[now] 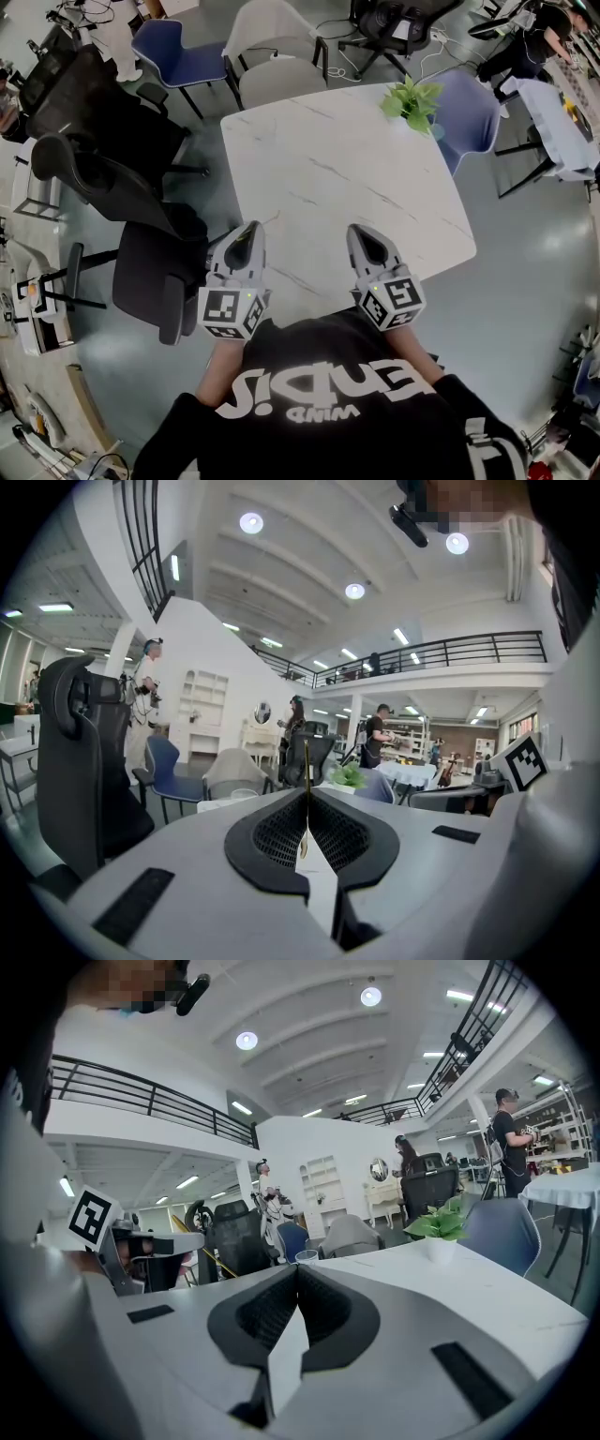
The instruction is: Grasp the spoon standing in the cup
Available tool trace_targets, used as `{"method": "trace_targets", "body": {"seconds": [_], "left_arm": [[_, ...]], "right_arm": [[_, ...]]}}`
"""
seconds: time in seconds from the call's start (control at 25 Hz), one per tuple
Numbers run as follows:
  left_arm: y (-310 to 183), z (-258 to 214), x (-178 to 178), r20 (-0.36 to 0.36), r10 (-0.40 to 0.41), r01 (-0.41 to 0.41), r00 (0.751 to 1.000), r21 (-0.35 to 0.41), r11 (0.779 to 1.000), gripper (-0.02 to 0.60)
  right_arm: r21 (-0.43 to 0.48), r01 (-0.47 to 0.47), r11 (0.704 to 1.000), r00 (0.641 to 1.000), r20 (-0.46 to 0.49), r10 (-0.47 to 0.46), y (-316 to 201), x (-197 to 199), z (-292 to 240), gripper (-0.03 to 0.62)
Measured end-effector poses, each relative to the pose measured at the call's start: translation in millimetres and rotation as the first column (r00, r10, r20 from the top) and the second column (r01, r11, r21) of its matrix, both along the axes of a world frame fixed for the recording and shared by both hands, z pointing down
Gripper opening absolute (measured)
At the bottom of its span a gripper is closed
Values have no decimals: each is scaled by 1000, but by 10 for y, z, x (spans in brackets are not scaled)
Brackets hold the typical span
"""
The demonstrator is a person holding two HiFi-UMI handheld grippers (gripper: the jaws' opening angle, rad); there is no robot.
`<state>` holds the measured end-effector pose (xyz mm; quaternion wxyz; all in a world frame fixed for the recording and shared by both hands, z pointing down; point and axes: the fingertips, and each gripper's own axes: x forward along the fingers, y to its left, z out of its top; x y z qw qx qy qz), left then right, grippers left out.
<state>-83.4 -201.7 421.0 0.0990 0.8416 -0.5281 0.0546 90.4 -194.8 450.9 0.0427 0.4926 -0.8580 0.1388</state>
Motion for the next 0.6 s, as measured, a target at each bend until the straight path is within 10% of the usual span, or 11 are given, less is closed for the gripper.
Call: {"method": "trace_targets", "body": {"seconds": [0.6], "left_arm": [[-15,-6,-25,1,-3,3,1000,-2,1000,18]], "right_arm": [[-8,9,1000,1000,6,-9,-23,-26,10,12]]}}
